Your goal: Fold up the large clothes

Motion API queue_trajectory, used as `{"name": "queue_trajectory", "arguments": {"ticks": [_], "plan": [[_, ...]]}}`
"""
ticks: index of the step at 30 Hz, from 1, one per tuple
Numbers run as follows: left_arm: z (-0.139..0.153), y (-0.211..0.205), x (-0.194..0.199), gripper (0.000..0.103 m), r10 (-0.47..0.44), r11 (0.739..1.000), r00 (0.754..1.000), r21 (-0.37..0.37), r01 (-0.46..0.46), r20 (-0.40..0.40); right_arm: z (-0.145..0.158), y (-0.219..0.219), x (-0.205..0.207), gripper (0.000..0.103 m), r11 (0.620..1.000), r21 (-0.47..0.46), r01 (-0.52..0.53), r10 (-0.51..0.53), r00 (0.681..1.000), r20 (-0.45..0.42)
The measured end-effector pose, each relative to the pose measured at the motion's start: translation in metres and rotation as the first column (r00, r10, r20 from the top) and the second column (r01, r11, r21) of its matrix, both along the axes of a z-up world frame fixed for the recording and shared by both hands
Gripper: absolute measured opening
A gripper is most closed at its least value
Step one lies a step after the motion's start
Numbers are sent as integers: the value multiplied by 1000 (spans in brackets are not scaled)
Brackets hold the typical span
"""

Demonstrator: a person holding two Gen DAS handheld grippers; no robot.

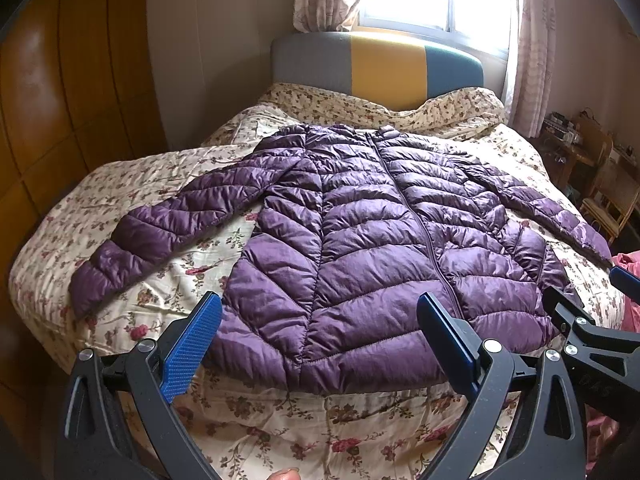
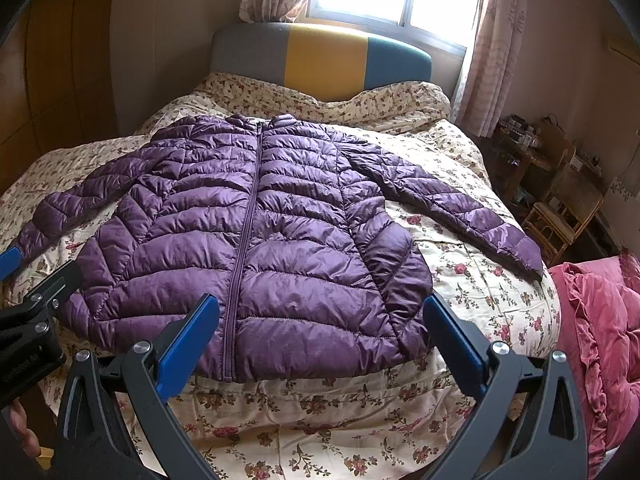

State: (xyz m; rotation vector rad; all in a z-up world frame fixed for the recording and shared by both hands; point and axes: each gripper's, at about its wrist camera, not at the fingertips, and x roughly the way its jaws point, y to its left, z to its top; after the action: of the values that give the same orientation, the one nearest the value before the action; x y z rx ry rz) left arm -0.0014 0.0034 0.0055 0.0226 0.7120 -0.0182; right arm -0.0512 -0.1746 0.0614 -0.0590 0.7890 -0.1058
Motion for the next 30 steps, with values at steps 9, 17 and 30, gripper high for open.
{"name": "queue_trajectory", "arguments": {"ticks": [9, 17, 30], "plan": [[0, 1, 0, 97, -1, 1000, 1000, 0, 1, -1, 1, -1, -2, 101, 1000, 1, 0, 0, 1000, 1], [-1, 1, 0, 97, -1, 1000, 1000, -3, 1, -2, 2, -1, 1, 101, 1000, -1, 0, 0, 1000, -1], [-3, 2, -1, 97, 2, 1000, 1000, -4, -2, -5, -3, -4, 0, 101, 1000, -1, -1, 1, 1000, -4]]}}
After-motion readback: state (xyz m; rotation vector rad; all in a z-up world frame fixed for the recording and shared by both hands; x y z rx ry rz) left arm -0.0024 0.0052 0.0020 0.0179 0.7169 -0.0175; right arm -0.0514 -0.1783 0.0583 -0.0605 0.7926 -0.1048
